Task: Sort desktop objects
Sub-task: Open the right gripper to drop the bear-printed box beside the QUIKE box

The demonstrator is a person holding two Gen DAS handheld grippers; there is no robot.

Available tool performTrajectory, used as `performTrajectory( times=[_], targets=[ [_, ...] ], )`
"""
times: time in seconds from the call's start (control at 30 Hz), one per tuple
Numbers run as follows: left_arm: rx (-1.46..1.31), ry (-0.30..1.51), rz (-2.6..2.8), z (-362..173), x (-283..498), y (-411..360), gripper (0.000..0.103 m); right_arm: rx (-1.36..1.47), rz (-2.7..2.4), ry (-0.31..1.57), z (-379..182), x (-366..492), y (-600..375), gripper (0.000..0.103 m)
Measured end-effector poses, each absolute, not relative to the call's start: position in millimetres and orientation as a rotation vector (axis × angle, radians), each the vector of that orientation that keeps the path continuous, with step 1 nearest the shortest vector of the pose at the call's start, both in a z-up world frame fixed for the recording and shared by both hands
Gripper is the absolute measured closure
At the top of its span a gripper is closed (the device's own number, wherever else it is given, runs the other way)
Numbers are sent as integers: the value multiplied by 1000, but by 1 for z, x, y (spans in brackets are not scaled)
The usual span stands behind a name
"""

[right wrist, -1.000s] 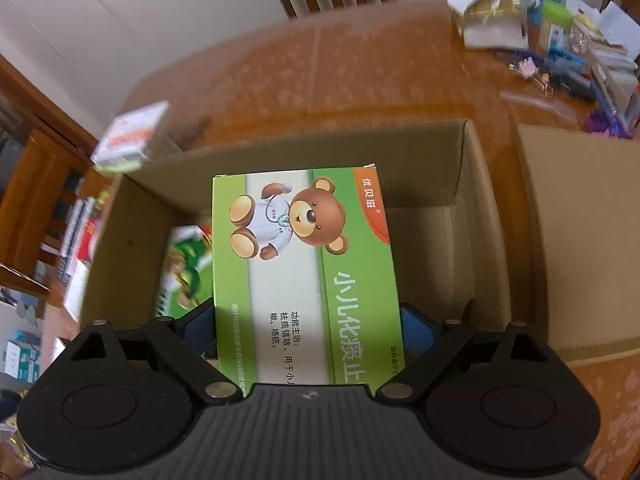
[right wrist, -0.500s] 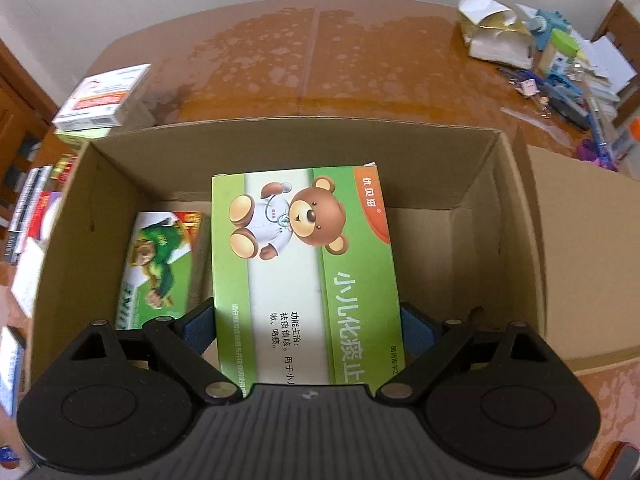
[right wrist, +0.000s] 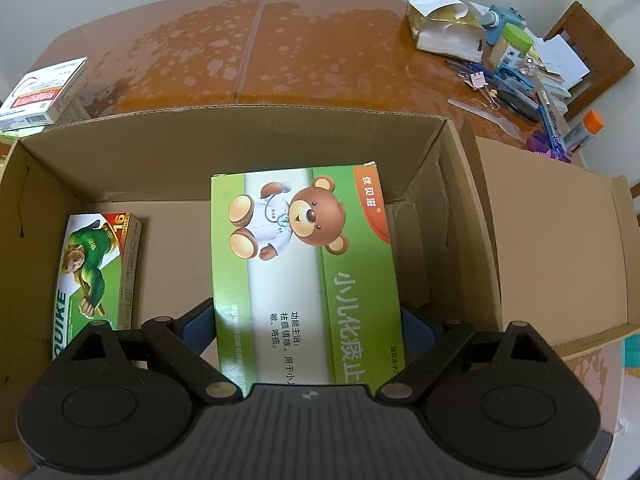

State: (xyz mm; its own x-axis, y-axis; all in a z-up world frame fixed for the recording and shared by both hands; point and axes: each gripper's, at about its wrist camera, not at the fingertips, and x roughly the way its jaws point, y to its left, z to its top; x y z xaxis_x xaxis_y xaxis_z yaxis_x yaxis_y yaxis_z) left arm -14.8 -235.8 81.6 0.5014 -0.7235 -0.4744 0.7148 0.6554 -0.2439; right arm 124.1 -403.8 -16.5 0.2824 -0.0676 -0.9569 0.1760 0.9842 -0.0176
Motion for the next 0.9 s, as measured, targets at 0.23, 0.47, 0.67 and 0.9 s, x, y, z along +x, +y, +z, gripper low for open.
performTrajectory(
  times=[0.23,0.47,0.67,0.9],
  targets=[
    [-21,583,-864,83,-17,-238,0,90,-179,1277,-17,125,-404,8],
    [-15,575,-858,86,-20,-235,0,130,-171,1245,-1,122,-412,8],
    [-16,568,-856,87,-20,-236,0,426,59,1191,31,124,-429,0],
    [0,574,-848,85,-22,-234,0,571,199,1270,10,136,-415,0]
  ],
)
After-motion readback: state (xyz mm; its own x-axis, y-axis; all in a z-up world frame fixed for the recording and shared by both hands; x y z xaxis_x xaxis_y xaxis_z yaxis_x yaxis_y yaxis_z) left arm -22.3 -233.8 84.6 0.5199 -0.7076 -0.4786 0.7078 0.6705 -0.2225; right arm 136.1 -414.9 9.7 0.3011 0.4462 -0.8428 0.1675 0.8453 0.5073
